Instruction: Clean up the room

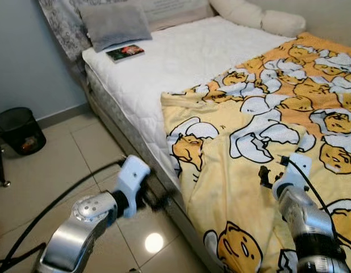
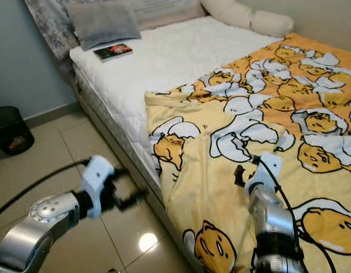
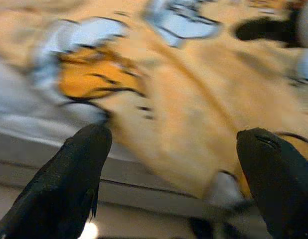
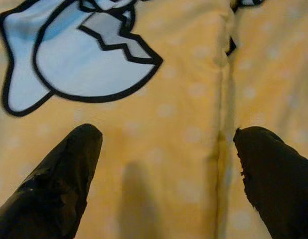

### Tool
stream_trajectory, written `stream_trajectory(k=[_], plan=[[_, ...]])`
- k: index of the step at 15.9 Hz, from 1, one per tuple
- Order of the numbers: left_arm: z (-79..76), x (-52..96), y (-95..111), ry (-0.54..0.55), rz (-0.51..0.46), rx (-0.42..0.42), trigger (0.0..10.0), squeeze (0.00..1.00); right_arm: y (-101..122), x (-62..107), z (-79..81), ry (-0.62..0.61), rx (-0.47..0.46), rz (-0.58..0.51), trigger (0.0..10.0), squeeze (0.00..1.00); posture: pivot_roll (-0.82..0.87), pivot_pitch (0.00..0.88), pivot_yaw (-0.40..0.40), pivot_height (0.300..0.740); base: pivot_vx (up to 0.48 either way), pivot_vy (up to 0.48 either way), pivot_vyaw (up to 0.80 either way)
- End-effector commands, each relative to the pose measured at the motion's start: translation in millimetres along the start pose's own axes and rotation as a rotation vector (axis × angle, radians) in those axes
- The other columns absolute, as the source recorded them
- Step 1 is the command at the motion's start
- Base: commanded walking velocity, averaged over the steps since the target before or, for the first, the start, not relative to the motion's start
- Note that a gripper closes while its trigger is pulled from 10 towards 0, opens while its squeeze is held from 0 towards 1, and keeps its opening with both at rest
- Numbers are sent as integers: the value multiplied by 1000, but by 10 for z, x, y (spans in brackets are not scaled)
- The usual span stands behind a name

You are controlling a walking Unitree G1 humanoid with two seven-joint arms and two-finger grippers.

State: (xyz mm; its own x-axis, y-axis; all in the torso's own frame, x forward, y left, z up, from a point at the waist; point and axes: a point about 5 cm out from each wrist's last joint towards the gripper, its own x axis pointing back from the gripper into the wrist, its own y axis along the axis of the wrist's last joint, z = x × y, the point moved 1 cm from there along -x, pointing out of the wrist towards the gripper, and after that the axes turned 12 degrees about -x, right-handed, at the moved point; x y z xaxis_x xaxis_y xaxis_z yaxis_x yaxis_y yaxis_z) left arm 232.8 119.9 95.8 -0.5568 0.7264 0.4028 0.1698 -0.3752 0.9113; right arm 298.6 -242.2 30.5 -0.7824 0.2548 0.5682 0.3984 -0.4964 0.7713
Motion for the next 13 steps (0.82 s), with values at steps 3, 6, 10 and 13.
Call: stream_trajectory(k=[3,6,10,13], plan=[[-18,-13,53,-69,4,-23,10000,659,77,-108,55,35,-82,4,4314,0,20,0,50,740,0,0,0],[-2,-9,42,-73,14,-25,10000,655,79,-164,-8,-6,-132,9,0,0,20,0,58,740,0,0,0],[24,-2,19,-75,24,-23,10000,655,11,-202,-214,-82,-226,43,0,0,21,0,66,740,0,0,0],[32,7,8,-72,27,-25,10000,655,-36,-209,-201,-40,-256,90,0,0,26,0,65,740,0,0,0]])
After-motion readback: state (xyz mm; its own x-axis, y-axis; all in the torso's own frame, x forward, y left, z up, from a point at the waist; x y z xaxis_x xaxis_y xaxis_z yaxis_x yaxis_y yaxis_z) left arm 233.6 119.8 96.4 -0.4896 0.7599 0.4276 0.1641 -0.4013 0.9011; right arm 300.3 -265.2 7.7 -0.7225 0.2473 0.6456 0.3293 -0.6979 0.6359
